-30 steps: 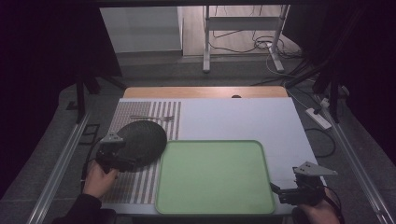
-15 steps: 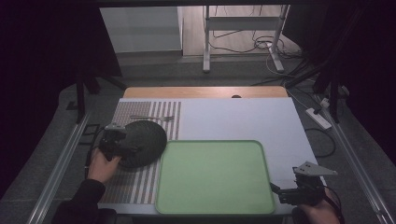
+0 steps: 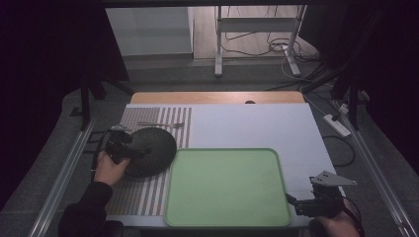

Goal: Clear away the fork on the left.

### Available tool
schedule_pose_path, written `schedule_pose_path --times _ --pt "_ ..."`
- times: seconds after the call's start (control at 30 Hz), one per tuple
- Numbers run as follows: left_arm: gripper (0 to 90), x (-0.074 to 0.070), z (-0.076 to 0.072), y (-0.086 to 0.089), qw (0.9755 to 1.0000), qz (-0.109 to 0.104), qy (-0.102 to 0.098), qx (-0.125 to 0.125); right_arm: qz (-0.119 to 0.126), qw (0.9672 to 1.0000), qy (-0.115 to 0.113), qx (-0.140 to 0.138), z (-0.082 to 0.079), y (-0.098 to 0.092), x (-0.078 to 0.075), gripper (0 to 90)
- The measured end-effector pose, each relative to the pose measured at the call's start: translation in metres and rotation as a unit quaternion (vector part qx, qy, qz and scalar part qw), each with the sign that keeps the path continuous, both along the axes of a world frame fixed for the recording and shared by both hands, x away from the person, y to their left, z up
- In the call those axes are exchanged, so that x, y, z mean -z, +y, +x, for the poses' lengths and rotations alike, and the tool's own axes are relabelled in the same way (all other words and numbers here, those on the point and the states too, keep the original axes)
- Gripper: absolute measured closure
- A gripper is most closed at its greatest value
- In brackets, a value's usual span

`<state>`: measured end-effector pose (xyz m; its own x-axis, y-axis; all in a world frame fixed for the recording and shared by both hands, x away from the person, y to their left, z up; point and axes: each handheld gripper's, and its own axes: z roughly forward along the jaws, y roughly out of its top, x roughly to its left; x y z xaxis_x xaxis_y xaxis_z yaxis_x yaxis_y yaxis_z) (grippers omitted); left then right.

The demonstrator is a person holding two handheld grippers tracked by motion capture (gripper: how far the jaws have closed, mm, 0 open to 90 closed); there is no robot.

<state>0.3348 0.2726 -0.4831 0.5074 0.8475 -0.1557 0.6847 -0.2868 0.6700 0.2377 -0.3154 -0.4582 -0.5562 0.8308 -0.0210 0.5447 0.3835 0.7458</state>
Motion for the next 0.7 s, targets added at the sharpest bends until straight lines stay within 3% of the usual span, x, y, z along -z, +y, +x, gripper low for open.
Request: schedule_pose_path --times 0.17,0.47,0.7 --pt "0.3 0.004 0.013 0.005 0.9999 -0.009 0.012 -0.008 0.000 1.0000 0.001 -0.001 0.000 0.000 0.000 0.0" --pt "0.0 0.006 0.024 0.010 0.9995 -0.015 0.014 -0.023 0.000 1.0000 0.000 -0.001 0.000 0.000 0.000 0.0" --pt "0.0 0.006 0.036 0.011 0.9997 -0.007 0.013 -0.020 -0.002 1.0000 0.001 0.000 0.000 0.000 0.000 0.0"
